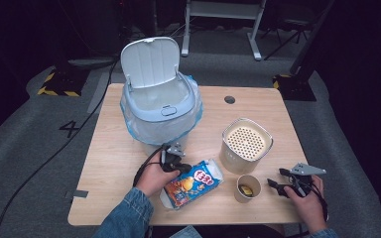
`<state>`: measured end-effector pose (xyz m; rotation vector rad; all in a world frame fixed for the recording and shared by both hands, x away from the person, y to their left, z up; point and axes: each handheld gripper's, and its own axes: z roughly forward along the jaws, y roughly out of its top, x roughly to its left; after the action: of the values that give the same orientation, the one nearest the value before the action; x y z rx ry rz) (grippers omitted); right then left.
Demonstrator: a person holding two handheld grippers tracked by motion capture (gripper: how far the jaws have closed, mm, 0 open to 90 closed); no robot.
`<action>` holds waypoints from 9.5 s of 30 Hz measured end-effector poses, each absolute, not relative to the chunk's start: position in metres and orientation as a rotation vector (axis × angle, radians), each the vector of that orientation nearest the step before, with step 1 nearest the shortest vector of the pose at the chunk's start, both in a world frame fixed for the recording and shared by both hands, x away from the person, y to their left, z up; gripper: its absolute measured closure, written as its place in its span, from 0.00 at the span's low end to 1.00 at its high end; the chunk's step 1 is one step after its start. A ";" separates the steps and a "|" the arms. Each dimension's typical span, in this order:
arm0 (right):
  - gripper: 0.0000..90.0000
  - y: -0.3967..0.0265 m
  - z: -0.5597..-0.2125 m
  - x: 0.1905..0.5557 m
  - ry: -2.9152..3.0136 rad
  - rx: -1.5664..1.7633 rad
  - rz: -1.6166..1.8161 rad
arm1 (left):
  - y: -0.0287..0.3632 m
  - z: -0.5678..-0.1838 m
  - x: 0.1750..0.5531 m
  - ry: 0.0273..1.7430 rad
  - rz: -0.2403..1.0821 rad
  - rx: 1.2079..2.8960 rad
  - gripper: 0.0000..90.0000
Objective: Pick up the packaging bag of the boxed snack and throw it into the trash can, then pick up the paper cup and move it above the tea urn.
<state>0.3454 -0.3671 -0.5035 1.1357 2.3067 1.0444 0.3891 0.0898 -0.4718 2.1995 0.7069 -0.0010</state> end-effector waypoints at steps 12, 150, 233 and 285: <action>0.32 -0.367 -0.504 0.345 2.307 1.136 1.044 | 0.106 -0.428 0.372 0.615 0.073 2.021 0.97; 0.31 -0.366 -0.504 0.346 2.304 1.139 1.041 | 0.164 -0.241 0.476 0.738 0.653 1.561 0.97; 0.33 -0.362 -0.492 0.327 2.436 1.042 1.024 | 0.184 -0.415 0.323 0.632 0.296 1.974 0.35; 0.20 -0.296 -0.479 0.304 2.514 0.663 1.416 | 0.196 -0.504 0.338 0.908 0.347 2.208 0.28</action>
<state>0.3044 -0.2958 -0.4792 0.6633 2.5139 1.4161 0.3381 0.1962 -0.5040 2.2083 0.9080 0.3473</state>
